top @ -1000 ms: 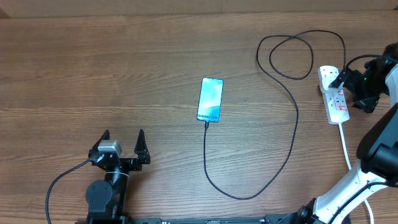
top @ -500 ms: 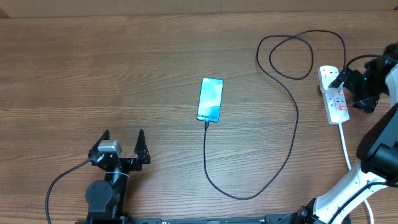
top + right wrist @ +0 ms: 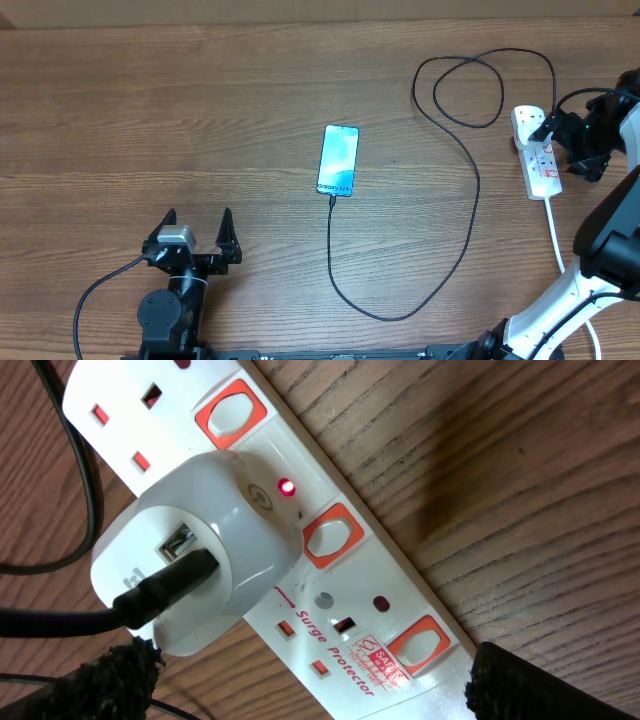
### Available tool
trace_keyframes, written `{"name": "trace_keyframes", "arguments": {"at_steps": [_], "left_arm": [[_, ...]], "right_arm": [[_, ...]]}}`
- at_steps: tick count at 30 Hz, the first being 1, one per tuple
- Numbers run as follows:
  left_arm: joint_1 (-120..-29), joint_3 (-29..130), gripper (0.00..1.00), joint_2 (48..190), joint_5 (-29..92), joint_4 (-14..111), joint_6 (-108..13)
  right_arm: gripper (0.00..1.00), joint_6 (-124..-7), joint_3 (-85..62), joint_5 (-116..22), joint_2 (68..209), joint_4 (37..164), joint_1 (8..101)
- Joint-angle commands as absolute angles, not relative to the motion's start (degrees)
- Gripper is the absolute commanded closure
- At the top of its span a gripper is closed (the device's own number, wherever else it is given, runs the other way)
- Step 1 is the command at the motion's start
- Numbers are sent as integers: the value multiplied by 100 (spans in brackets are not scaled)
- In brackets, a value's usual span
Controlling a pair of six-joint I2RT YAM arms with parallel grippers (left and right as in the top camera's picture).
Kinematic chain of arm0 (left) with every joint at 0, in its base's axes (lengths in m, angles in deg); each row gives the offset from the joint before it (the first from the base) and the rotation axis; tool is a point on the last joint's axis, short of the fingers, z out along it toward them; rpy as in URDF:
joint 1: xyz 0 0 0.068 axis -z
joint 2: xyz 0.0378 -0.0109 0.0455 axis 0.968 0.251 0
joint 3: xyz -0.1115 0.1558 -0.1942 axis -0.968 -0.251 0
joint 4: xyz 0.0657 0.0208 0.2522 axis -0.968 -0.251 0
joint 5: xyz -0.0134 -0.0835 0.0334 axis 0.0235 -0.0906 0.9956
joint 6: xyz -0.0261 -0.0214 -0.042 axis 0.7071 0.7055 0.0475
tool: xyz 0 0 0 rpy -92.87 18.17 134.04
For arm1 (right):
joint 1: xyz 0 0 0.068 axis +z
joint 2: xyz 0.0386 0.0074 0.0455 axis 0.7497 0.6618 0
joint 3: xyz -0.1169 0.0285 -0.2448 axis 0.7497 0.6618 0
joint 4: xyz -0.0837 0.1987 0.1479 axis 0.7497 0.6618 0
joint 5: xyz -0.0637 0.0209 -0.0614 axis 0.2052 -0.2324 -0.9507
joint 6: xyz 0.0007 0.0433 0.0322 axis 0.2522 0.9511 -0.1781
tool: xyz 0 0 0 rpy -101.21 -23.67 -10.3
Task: Plug charger to phone and switch on socket
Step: 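Lift the right gripper off the power strip switch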
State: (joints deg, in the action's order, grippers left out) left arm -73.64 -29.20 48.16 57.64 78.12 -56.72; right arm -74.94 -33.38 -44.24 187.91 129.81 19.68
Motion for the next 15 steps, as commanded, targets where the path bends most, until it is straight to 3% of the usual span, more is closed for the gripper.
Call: {"name": "trace_keyframes", "arguments": {"at_steps": [1,15], "left_arm": [[-7399,-2942,1,4762,5814,7799,-5782],[-7399,-2942,0,4762,5814,7799,-5782]], "right_arm": [[0,-7537,-3473,-4389,18634,12952,1957],[0,-7537,-3469,-4389,17349,12935,1913]]}}
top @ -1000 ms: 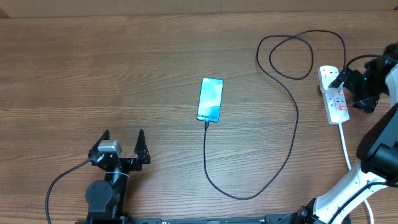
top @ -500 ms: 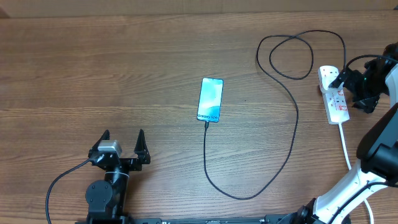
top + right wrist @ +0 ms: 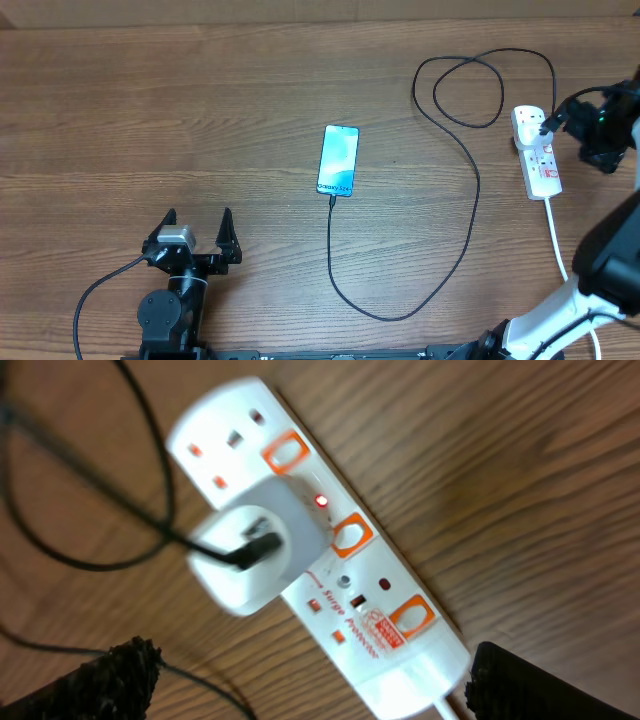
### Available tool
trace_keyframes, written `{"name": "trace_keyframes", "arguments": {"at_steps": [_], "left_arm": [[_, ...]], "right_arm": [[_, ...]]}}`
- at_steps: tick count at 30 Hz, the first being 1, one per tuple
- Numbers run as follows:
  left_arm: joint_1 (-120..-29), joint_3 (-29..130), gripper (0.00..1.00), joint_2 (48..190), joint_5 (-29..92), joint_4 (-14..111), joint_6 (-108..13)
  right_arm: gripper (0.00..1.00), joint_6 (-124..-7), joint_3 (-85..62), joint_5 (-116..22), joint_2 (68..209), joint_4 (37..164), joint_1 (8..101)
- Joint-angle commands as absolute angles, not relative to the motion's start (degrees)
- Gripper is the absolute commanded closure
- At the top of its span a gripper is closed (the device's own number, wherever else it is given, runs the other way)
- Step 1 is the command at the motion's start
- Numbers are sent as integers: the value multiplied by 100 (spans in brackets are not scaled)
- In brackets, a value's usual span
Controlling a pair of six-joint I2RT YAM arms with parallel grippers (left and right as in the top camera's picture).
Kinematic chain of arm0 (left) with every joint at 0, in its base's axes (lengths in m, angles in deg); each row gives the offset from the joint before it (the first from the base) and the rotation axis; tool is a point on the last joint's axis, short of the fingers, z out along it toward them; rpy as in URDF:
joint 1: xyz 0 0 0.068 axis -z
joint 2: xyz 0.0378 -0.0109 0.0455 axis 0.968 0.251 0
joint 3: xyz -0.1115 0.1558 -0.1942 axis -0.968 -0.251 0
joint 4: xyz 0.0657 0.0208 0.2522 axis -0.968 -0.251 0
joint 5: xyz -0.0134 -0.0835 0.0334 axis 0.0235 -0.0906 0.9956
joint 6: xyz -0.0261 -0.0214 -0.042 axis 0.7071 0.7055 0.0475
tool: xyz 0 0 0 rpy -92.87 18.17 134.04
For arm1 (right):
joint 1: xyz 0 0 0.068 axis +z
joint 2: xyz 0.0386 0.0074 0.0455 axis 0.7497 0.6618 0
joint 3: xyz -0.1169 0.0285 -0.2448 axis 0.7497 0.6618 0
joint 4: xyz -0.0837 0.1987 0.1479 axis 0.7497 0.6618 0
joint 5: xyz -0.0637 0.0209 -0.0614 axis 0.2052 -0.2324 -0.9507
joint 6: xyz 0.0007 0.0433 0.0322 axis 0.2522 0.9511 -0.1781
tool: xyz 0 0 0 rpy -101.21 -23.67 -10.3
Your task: Plug charger to phone and switch on socket
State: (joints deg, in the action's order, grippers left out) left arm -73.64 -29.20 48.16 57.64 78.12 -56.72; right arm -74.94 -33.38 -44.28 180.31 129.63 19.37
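Observation:
A phone (image 3: pixel 339 160) with a lit blue screen lies mid-table, a black cable (image 3: pixel 335 255) plugged into its lower end. The cable loops right to a white charger plug (image 3: pixel 250 555) seated in a white power strip (image 3: pixel 537 152). On the strip (image 3: pixel 330 575) a red light (image 3: pixel 321 501) glows beside the orange switches. My right gripper (image 3: pixel 300 685) hangs open above the strip, its fingertips (image 3: pixel 115 680) wide apart and touching nothing. At the front left, my left gripper (image 3: pixel 197 232) rests open, far from everything.
The strip's white lead (image 3: pixel 555 240) runs toward the front right, past my right arm's base (image 3: pixel 600 270). A loop of black cable (image 3: pixel 470 85) lies at the back right. The wooden table (image 3: pixel 150 110) stretches left of the phone.
My right gripper has risen away from the power strip, which now shows smaller in the right wrist view. The red light still glows. The left arm has not moved.

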Motion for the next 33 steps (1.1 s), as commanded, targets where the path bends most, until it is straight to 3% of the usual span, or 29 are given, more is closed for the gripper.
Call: {"name": "trace_keyframes", "arguments": {"at_steps": [1,12,26,33], "left_arm": [[-7399,-2942,0,4762,5814,7799,-5782],[-7399,-2942,0,4762,5814,7799,-5782],[-7399,-2942,1,4762,5814,7799,-5782],[-7399,-2942,0,4762,5814,7799,-5782]], "right_arm": [[0,-7537,-3469,-4391,17233,12933,1915],[0,-7537,-3469,-4391,15836,12935,2199],[0,-7537,-3469,-4389,14805,12937,4901],[0,-7537,-3469,-4389,14649,12939,5323]]}}
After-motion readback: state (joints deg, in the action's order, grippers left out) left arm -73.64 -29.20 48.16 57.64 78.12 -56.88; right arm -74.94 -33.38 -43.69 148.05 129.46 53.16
